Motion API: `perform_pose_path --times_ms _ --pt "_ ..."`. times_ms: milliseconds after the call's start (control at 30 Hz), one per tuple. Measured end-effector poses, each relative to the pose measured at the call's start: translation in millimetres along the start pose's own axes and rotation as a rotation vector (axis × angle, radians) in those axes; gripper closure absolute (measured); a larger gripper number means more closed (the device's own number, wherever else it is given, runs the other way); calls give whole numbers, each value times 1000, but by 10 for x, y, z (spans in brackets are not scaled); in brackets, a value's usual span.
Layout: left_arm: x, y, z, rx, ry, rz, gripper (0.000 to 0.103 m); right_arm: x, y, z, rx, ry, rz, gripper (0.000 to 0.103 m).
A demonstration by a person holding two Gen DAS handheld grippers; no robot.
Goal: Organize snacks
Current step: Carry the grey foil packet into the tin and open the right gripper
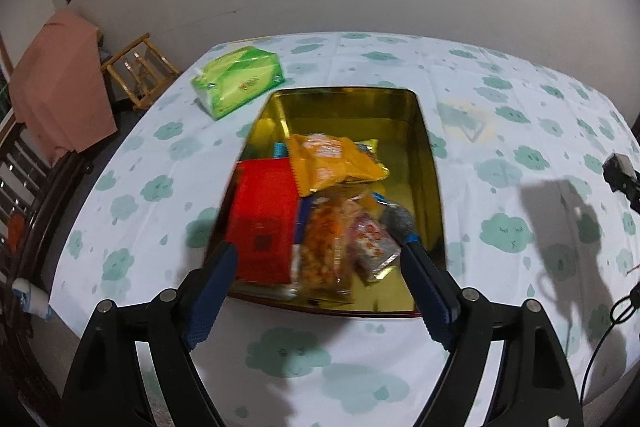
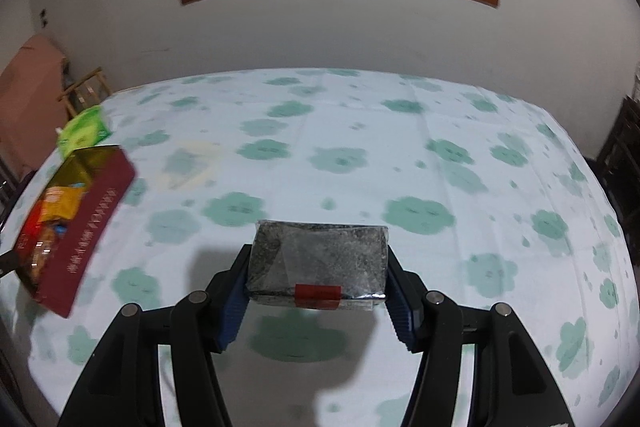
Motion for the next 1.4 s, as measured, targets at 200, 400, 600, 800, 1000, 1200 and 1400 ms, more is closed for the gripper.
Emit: perform_pose_path --times_ms 200,400,600,800,1000,1200,1400 --pt "33 13 -382 66 -48 11 22 100 -70 -554 81 -81 16 42" --pt "21 68 -779 138 -84 1 22 125 -78 -1137 150 -171 14 42" --pt "18 139 -1035 173 -111 -7 21 97 -69 -1773 223 -262 2 42" --pt "-16 217 -1196 186 -120 -21 21 44 3 -2284 303 -320 -18 42" --pt "-56 266 -1313 195 -132 -38 21 -31 77 -2615 361 -344 -41 42" --pt "-103 289 -1353 202 -128 -50 21 -155 98 -2809 389 -353 -67 42" --pt "-148 309 -1350 199 -118 -58 21 -257 153 -2955 419 -351 -84 42"
Point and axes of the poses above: each gripper's, at about its wrist camera, not at the fingertips, and x roughly against the way its jaws point, z to its right, y to its underside, the point moved 3 cm from there along -x, roughly the way its jaws point, and after that the axes turned 2 degrees about -x, right-handed, at the moved point
